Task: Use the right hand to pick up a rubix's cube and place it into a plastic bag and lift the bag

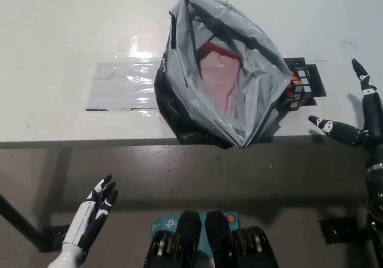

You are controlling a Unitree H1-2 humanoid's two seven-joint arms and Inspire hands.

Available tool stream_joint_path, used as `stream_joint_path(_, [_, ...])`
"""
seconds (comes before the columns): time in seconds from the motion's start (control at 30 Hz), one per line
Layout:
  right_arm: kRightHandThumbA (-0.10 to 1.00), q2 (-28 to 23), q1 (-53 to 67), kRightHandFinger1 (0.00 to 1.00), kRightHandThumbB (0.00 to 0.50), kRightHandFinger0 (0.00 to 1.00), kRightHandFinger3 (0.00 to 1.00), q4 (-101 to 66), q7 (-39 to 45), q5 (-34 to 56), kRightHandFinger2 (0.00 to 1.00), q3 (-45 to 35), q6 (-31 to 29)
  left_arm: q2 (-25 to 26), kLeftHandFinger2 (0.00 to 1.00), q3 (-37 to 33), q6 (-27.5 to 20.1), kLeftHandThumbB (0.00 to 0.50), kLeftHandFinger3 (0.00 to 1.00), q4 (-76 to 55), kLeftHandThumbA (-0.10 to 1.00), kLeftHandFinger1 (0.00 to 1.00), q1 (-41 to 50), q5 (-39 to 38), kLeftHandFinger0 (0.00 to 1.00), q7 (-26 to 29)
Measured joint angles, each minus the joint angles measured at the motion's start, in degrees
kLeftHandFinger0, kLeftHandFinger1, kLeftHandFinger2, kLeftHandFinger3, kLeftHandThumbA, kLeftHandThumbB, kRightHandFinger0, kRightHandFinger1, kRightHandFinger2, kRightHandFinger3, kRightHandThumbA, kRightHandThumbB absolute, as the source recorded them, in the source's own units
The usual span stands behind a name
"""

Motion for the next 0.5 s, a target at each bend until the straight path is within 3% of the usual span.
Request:
stream_joint_path(0.17, [0.97,0.45,-2.35,1.0,0.48,1.0,1.0,0.88,0.0,-0.51,1.0,0.68,-0.04,0.0,1.0,0.01,-0.01,0.145,1.0,0.02,0.93,1.0,-0.09,0.0,0.97,0.0])
stream_joint_path(0.23, [0.98,0.74,-3.09,1.0,0.499,1.0,1.0,1.12,0.0,-0.63,1.0,0.97,-0.2,0.01,1.0,0.02,-0.01,0.148,1.0,0.02,0.93,1.0,-0.1,0.0,0.98,0.0])
stream_joint_path(0.5, [0.95,1.61,-5.68,1.0,0.5,1.0,1.0,4.68,0.0,-1.73,1.0,2.68,-0.33,0.01,1.0,0.04,-0.01,0.15,1.0,0.01,0.93,1.0,-0.09,-0.02,0.95,0.0])
